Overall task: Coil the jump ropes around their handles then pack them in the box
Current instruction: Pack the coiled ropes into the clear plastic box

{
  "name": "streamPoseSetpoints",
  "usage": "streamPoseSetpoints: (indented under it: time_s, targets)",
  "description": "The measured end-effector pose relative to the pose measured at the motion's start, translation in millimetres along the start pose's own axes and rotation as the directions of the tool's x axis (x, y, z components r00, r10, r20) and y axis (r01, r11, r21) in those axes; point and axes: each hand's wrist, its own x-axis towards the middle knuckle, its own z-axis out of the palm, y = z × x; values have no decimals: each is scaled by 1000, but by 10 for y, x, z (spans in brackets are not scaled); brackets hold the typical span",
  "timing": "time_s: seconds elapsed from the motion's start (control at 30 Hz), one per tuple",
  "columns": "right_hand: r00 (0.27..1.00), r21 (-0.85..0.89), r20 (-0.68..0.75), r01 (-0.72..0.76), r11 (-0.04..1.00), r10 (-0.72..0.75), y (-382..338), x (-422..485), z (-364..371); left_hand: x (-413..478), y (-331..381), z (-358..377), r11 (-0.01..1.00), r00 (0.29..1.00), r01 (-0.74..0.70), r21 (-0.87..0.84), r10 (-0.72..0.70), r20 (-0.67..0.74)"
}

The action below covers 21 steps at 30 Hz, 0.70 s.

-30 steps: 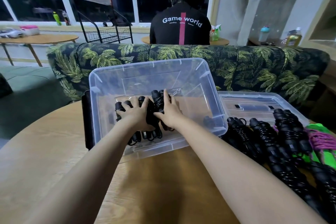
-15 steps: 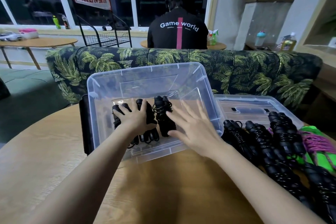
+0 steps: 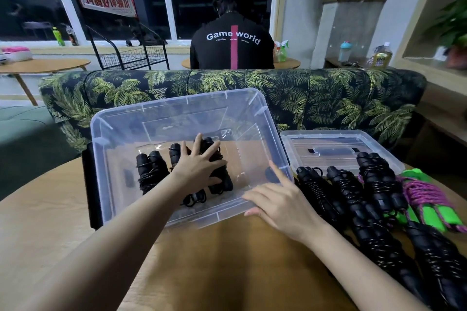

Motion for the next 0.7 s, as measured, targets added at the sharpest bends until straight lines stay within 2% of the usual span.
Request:
streamPoseSetpoints:
  time_s: [0.2, 0.53, 0.7]
  targets:
    - [999, -58, -37, 8, 998, -10, -70, -48, 8, -110, -49, -4, 1000, 1000, 1, -13, -1, 3]
    - [998, -49, -49, -30, 998, 28, 10, -235, -189, -50, 154, -144, 996, 998, -40, -74, 43, 36]
    - [999, 49, -39, -29, 998, 31, 80, -326, -287, -12, 265, -211, 992, 997, -23, -127, 32, 64]
